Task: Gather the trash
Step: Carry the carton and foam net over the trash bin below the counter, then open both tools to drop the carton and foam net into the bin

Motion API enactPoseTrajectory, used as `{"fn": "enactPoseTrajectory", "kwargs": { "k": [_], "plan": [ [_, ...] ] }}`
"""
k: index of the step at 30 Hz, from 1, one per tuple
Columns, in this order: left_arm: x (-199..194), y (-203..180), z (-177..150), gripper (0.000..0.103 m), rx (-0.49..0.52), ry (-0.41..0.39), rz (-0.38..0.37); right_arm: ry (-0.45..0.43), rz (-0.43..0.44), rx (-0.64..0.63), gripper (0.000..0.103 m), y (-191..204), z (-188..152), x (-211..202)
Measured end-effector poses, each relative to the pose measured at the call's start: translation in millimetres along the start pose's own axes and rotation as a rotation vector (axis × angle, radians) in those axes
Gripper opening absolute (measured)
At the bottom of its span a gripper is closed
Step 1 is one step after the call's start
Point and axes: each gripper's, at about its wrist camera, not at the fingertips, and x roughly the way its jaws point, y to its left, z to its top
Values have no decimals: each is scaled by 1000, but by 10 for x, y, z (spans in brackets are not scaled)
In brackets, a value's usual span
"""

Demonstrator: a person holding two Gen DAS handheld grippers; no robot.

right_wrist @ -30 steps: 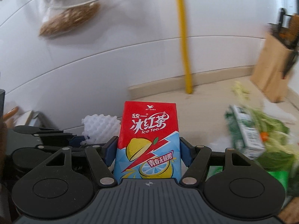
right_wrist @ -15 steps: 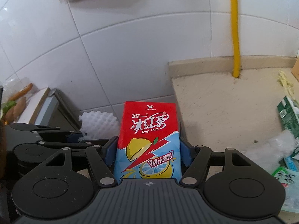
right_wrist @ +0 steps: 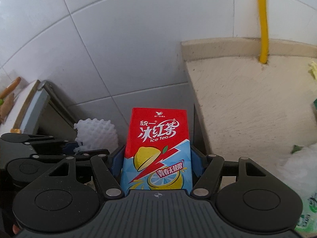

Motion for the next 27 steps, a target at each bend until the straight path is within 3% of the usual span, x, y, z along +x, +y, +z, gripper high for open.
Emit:
{"fn": "enactPoseTrajectory", "kwargs": {
  "k": [11, 19, 24, 27],
  "plan": [
    [360, 162, 18, 22, -61, 84, 21, 94, 9, 41, 73, -75, 58, 503],
    [644, 349, 103, 23, -175, 147, 12, 75, -56, -28, 74, 96, 202, 647],
    [745, 480, 142, 29, -262, 177, -17, 85, -66, -35, 74, 99, 269, 688],
    [766, 534, 152, 33, -299, 179, -28, 80, -65, -17, 79, 72, 318, 702]
  ]
}}
